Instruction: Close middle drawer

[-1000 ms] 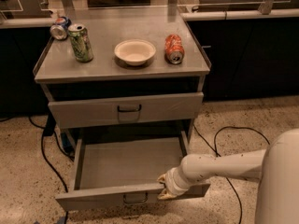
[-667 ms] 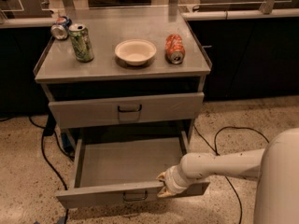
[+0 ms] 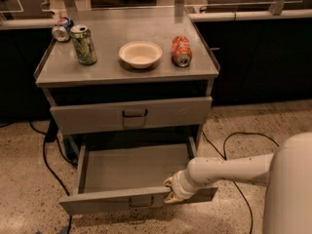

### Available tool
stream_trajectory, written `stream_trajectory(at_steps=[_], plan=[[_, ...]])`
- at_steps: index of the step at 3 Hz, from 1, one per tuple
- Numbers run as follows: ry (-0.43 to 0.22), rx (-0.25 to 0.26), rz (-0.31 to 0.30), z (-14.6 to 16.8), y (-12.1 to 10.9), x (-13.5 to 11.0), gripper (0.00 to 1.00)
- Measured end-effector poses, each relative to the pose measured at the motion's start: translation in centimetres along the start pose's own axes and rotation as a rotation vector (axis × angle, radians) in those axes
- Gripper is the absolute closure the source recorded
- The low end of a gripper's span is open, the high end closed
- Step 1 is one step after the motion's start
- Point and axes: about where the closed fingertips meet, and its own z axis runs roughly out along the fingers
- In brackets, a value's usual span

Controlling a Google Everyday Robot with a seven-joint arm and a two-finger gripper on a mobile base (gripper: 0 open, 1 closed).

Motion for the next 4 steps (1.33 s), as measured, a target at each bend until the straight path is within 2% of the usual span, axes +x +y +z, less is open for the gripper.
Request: stream_trajectory(at_steps=[2,4], plan=[[0.000,0.005,-0.007,0.13,-0.65,-0.02,0.99],[0.000,0.005,-0.007,0.13,-0.65,-0.02,0.54]])
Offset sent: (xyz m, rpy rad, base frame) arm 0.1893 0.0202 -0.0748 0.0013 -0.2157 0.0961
